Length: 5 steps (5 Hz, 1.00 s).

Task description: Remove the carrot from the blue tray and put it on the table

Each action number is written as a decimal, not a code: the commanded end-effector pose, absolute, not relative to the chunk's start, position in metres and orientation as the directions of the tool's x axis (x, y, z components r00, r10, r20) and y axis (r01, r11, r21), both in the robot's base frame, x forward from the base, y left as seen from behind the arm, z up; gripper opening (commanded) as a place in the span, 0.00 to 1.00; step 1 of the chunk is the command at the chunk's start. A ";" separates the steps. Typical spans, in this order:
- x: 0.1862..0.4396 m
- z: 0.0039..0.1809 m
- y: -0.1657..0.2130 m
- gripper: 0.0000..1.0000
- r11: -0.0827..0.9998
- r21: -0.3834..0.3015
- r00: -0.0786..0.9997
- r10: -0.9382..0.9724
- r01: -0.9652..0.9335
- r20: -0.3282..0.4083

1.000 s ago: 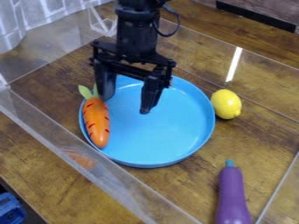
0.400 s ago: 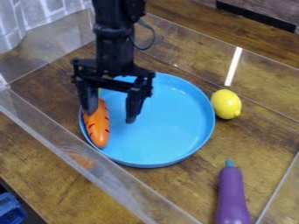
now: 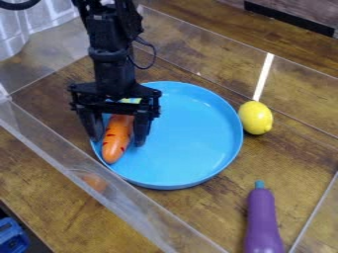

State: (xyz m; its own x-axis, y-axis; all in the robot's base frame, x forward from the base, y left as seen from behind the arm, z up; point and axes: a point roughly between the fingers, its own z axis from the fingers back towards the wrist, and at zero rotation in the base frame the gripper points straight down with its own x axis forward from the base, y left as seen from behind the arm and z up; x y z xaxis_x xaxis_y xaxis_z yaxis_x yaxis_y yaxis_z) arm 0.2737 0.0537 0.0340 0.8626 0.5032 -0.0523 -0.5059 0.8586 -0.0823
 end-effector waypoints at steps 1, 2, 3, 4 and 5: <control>0.277 0.036 0.065 1.00 0.843 -0.103 0.848 0.530 -0.529 -0.015; 0.277 0.031 0.068 1.00 0.838 -0.109 0.844 0.537 -0.535 -0.012; 0.277 0.026 0.070 1.00 0.834 -0.113 0.840 0.542 -0.539 -0.010; 0.279 0.025 0.073 0.00 0.833 -0.114 0.839 0.544 -0.541 -0.005; 0.283 0.038 0.083 0.00 0.858 -0.117 0.863 0.504 -0.499 0.014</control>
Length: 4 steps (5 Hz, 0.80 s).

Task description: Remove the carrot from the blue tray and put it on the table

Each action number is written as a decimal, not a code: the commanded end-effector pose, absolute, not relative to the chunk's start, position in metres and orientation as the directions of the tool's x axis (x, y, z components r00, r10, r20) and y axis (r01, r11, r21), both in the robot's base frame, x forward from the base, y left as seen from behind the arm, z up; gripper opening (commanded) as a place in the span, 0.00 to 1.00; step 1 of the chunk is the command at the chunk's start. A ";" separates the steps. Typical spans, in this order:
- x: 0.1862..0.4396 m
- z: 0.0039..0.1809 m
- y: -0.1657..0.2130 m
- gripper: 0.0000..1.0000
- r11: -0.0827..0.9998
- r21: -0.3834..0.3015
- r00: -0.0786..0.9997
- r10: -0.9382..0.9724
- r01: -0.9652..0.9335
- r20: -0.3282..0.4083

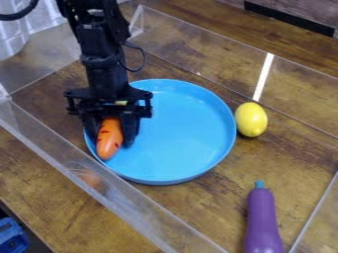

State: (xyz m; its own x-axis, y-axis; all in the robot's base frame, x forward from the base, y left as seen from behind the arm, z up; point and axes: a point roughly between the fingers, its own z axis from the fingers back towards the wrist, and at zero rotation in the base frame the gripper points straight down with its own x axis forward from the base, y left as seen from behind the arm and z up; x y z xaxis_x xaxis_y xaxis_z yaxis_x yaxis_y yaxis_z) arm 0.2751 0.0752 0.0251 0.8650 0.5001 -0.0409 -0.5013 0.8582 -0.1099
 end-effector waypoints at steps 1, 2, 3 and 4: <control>0.286 0.053 0.090 0.00 0.883 -0.116 0.886 0.462 -0.455 0.036; 0.285 0.064 0.094 0.00 0.892 -0.120 0.895 0.444 -0.437 0.043; 0.283 0.071 0.096 0.00 0.895 -0.126 0.898 0.437 -0.429 0.047; 0.282 0.077 0.100 0.00 0.903 -0.109 0.904 0.423 -0.415 0.065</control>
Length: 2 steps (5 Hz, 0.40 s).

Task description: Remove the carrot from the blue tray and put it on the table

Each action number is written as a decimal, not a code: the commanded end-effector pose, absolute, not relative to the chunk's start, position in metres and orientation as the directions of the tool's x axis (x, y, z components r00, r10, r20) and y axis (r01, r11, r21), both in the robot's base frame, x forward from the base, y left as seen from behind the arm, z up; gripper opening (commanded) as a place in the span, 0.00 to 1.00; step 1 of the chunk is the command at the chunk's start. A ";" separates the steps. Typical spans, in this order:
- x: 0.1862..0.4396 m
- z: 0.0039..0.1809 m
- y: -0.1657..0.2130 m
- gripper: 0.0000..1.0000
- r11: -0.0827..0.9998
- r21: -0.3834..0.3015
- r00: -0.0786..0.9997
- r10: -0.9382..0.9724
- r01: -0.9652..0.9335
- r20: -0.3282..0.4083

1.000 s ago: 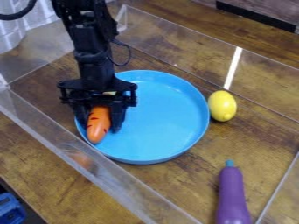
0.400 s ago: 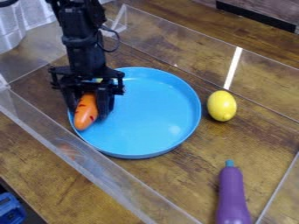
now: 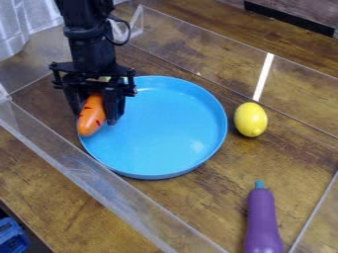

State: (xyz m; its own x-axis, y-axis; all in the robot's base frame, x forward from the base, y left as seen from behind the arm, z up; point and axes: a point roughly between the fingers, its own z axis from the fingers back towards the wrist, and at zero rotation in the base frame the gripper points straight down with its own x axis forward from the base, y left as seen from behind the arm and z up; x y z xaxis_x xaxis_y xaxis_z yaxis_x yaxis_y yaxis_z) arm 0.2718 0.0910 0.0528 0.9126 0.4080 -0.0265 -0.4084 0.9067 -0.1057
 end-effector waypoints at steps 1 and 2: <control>0.282 0.082 0.108 0.00 0.912 -0.089 0.909 0.407 -0.400 0.086; 0.281 0.082 0.113 0.00 0.919 -0.064 0.914 0.394 -0.389 0.102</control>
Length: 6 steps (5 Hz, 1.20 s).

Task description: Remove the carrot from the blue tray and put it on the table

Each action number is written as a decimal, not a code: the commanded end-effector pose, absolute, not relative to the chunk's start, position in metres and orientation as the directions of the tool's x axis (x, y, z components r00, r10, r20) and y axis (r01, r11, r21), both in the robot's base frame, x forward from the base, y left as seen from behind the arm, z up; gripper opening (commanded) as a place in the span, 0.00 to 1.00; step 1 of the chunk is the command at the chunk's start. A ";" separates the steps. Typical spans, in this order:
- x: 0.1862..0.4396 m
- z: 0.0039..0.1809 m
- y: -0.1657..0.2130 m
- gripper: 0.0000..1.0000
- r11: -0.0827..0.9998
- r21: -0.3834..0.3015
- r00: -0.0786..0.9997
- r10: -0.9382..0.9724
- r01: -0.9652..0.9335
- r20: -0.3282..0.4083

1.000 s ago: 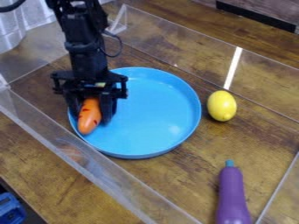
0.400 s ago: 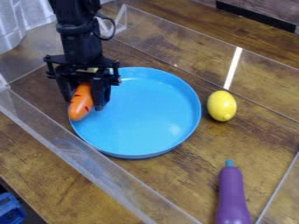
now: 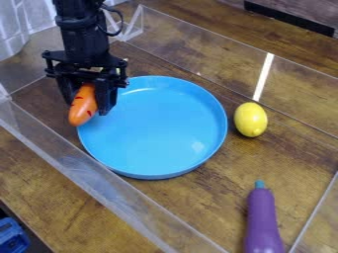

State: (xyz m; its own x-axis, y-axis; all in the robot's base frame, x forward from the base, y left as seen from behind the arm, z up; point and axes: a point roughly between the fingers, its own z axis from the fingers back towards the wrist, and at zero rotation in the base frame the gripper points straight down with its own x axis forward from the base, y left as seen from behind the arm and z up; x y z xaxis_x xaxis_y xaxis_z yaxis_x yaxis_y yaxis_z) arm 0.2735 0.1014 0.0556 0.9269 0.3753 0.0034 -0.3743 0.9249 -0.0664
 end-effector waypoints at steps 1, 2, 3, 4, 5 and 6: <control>0.282 0.083 0.116 0.00 0.924 -0.044 0.917 0.382 -0.379 0.113; 0.282 0.085 0.119 0.00 0.929 -0.029 0.921 0.370 -0.369 0.123; 0.282 0.085 0.121 0.00 0.933 -0.014 0.924 0.359 -0.360 0.133; 0.283 0.086 0.124 0.00 0.936 -0.001 0.927 0.348 -0.352 0.141; 0.284 0.086 0.126 0.00 0.939 0.010 0.929 0.338 -0.343 0.150; 0.285 0.087 0.127 0.00 0.942 0.020 0.932 0.327 -0.334 0.159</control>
